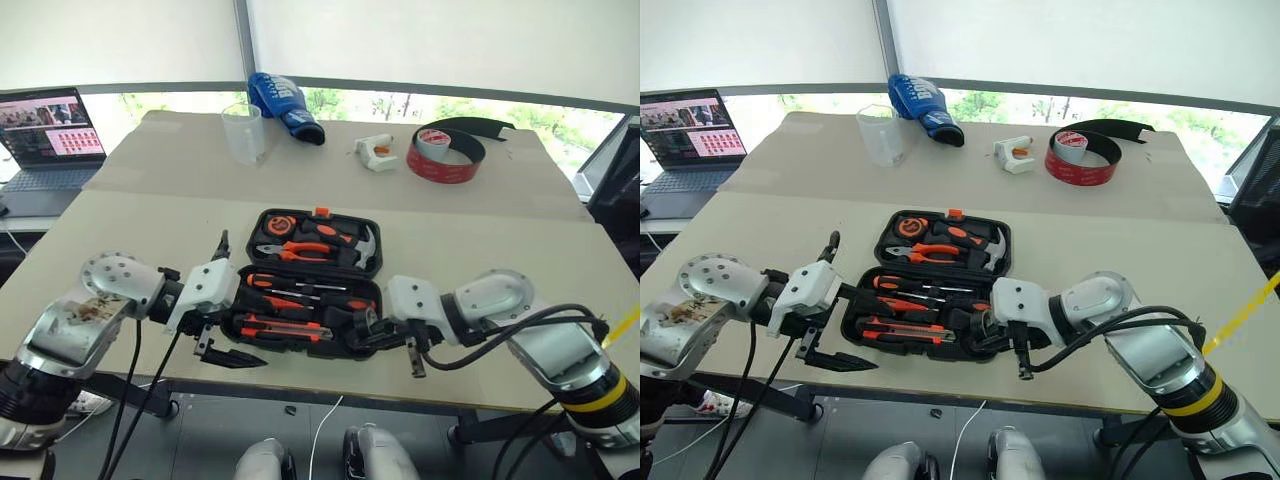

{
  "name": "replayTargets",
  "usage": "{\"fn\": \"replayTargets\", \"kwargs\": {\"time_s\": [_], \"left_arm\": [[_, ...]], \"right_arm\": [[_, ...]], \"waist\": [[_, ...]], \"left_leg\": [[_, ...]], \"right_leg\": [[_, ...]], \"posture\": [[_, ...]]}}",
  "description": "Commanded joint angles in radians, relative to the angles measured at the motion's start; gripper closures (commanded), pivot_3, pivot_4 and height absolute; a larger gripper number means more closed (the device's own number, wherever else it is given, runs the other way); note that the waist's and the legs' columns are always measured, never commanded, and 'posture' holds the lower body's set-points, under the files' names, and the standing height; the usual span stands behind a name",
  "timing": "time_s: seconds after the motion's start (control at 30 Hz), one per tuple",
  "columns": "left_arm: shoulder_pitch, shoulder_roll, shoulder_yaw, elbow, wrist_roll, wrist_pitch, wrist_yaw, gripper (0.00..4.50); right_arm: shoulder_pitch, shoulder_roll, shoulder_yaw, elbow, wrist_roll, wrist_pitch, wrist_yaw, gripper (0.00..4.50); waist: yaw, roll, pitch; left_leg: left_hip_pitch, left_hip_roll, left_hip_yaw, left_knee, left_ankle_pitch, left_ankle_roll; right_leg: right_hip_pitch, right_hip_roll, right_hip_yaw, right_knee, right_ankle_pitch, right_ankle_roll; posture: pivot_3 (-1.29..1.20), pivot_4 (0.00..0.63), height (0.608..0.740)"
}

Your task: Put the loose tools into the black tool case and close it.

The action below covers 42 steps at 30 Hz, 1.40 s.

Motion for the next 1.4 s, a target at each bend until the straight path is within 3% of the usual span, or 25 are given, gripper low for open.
{"fn": "replayTargets", "kwargs": {"time_s": [0.03, 0.2, 0.23, 0.5, 0.67, 0.73, 0.77, 0.97, 1.13, 1.4], "left_arm": [[-0.014, -0.005, 0.004, -0.011, 0.008, -0.007, 0.009, 0.00], [-0.033, -0.015, -0.010, -0.014, 0.013, 0.010, 0.028, 0.00], [-0.039, -0.018, -0.015, -0.009, 0.018, 0.010, 0.032, 0.00], [-0.024, -0.028, 0.014, 0.067, 0.038, 0.056, 0.101, 0.00], [0.000, -0.055, 0.153, 0.204, 0.050, 0.062, 0.272, 0.00], [0.031, -0.058, 0.188, 0.299, 0.096, 0.002, 0.328, 0.00], [0.043, -0.058, 0.196, 0.340, 0.116, -0.031, 0.340, 0.52], [0.049, -0.119, 0.164, 0.479, 0.218, -0.161, 0.415, 2.68], [-0.013, -0.228, 0.135, 0.551, 0.269, -0.180, 0.515, 4.47], [0.025, -0.280, 0.082, 0.444, 0.238, -0.151, 0.427, 4.47]], "right_arm": [[0.004, -0.025, 0.032, 0.012, -0.049, -0.036, 0.008, 3.21], [-0.007, -0.011, -0.016, -0.032, 0.044, -0.003, 0.046, 1.38], [-0.013, -0.006, -0.032, -0.039, 0.070, 0.018, 0.046, 1.22], [-0.032, -0.001, -0.237, -0.006, 0.227, 0.156, -0.019, 1.20], [0.065, 0.028, -0.458, 0.093, 0.221, 0.150, -0.194, 1.20], [0.125, 0.036, -0.500, 0.121, 0.208, 0.120, -0.231, 2.22], [0.148, 0.040, -0.509, 0.127, 0.204, 0.100, -0.240, 2.36], [0.170, 0.137, -0.443, 0.206, 0.105, -0.010, -0.367, 4.47], [0.145, 0.166, -0.361, 0.289, 0.028, -0.128, -0.368, 4.50], [0.105, 0.204, -0.259, 0.287, -0.042, -0.179, -0.374, 4.50]], "waist": [[0.000, 0.000, 0.000], [0.004, -0.001, 0.000], [0.005, -0.001, 0.000], [0.008, -0.001, 0.000], [0.015, -0.001, 0.000], [0.015, -0.001, 0.000], [0.014, -0.001, 0.000], [0.005, -0.001, 0.000], [0.012, -0.001, 0.000], [-0.002, -0.001, 0.000]], "left_leg": [[0.000, 0.000, 0.000, 0.000, 0.000, 0.000], [0.000, -0.001, 0.000, 0.000, 0.000, 0.001], [0.000, -0.001, 0.000, 0.000, 0.000, 0.001], [0.000, 0.000, 0.000, 0.001, 0.000, 0.001], [-0.001, 0.000, 0.000, 0.000, -0.001, 0.001], [-0.001, -0.001, 0.000, 0.000, -0.001, 0.001], [-0.001, -0.001, 0.000, 0.000, -0.001, 0.001], [0.000, 0.000, 0.001, -0.001, 0.000, 0.001], [0.000, -0.001, 0.001, 0.000, 0.000, 0.001], [0.000, 0.000, 0.002, 0.000, 0.000, 0.001]], "right_leg": [[0.000, 0.000, 0.000, 0.000, 0.000, 0.000], [0.000, 0.000, 0.000, -0.001, 0.000, 0.000], [0.000, 0.000, 0.000, -0.001, 0.000, 0.000], [0.000, 0.000, 0.000, 0.000, 0.000, 0.000], [0.000, -0.001, 0.000, -0.001, 0.002, -0.004], [0.000, -0.001, 0.000, -0.001, 0.002, -0.004], [0.000, -0.001, 0.000, -0.001, 0.002, -0.004], [0.000, -0.002, 0.000, 0.000, 0.001, -0.002], [0.001, -0.002, -0.001, 0.000, 0.002, -0.003], [0.000, -0.002, -0.001, 0.000, 0.004, -0.006]], "posture": [[0.00, 0.150, 0.730], [0.00, 0.150, 0.730], [0.00, 0.150, 0.730], [0.00, 0.150, 0.730], [0.00, 0.150, 0.730], [0.00, 0.150, 0.730], [0.00, 0.150, 0.730], [0.00, 0.150, 0.730], [0.00, 0.150, 0.730], [0.00, 0.150, 0.730]]}}
